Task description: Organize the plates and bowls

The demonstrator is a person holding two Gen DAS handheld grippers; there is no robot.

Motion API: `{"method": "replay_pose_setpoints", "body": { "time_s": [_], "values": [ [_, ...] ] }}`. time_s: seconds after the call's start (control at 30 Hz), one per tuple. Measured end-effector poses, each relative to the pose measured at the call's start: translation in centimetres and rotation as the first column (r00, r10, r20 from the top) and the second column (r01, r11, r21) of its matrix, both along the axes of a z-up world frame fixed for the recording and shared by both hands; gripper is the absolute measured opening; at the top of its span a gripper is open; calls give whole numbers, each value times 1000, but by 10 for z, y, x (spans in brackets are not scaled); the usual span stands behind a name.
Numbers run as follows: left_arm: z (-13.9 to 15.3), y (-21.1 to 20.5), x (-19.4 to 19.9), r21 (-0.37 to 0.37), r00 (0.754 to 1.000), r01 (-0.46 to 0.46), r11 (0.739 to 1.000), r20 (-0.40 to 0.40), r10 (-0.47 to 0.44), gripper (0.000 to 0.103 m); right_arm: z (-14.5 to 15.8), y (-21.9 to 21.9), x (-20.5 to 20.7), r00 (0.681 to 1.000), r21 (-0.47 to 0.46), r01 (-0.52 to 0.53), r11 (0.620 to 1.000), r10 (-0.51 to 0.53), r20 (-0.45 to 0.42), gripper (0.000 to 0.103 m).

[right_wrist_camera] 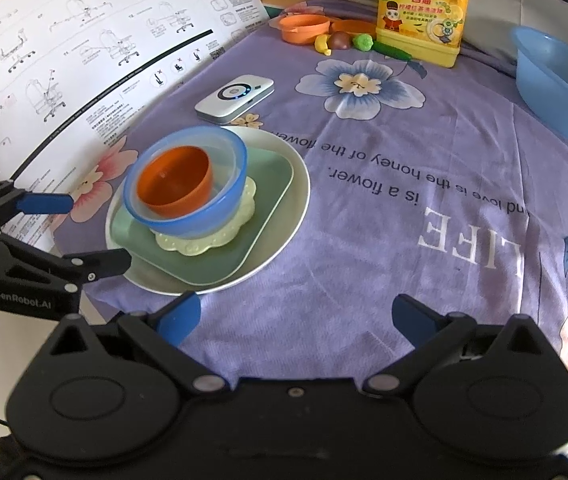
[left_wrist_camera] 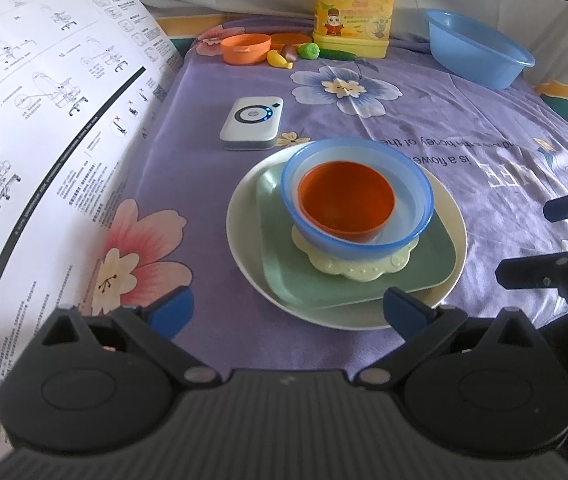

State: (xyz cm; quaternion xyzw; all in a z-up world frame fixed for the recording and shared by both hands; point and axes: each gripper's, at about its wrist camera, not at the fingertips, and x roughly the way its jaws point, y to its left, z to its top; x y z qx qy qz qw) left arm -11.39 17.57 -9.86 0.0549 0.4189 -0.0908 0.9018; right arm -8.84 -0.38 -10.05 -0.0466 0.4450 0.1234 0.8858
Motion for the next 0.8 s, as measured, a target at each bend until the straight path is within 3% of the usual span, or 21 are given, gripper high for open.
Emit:
{"method": "replay_pose_setpoints", "body": {
  "time_s": [0.8],
  "values": [
    [3,-5,1,21,1000,28,999,2,-28,103,-1,0,-1,1000,-24,-17,1000,18,10,103]
  ]
}}
